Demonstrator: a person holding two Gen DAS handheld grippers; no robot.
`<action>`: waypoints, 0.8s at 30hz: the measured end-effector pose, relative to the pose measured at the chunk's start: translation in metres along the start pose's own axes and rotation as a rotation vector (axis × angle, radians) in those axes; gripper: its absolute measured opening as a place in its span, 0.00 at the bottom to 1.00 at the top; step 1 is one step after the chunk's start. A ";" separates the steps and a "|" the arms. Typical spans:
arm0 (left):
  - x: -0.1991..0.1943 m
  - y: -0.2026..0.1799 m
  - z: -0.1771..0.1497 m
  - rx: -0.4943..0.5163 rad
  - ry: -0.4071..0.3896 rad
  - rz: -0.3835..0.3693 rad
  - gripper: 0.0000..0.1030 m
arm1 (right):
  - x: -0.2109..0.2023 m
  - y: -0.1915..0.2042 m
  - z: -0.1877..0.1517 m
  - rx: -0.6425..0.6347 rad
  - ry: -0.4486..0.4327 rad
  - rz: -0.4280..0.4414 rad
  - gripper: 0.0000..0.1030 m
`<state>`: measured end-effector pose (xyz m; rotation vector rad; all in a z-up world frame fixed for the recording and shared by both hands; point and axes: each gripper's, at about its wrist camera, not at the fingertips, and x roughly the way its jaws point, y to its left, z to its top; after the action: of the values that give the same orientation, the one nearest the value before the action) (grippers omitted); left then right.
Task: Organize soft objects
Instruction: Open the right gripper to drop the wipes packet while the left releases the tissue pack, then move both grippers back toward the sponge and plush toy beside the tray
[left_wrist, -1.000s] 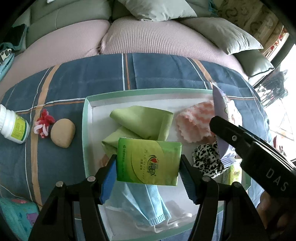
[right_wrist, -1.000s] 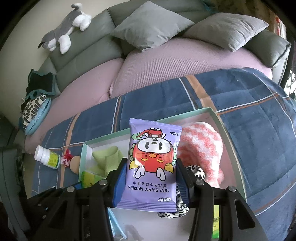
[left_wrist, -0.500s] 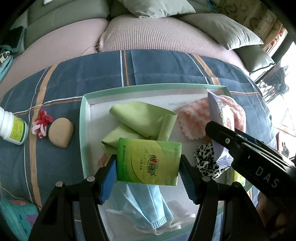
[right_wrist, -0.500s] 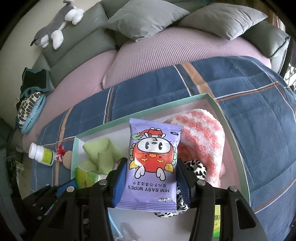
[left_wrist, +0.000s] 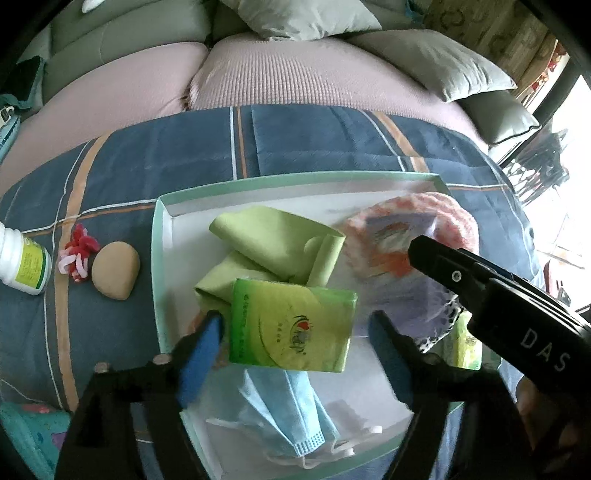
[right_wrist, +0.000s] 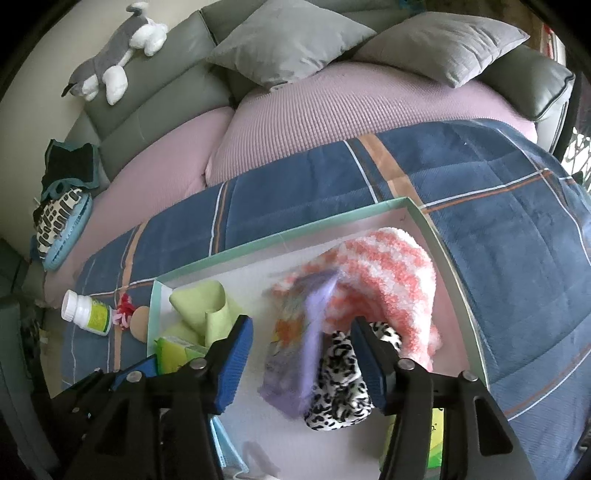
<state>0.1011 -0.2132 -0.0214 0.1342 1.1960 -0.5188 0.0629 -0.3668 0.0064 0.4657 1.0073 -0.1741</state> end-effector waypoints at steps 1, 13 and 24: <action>-0.001 0.000 0.000 -0.001 -0.003 -0.003 0.80 | -0.001 0.000 0.000 0.001 -0.003 0.000 0.61; -0.017 0.001 0.001 -0.012 -0.041 -0.031 0.85 | -0.022 0.000 0.008 0.005 -0.061 0.001 0.63; -0.046 0.020 0.006 -0.050 -0.132 -0.004 0.85 | -0.043 -0.010 0.013 0.035 -0.132 -0.056 0.64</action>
<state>0.1034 -0.1839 0.0195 0.0540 1.0801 -0.4928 0.0467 -0.3847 0.0454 0.4521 0.8895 -0.2690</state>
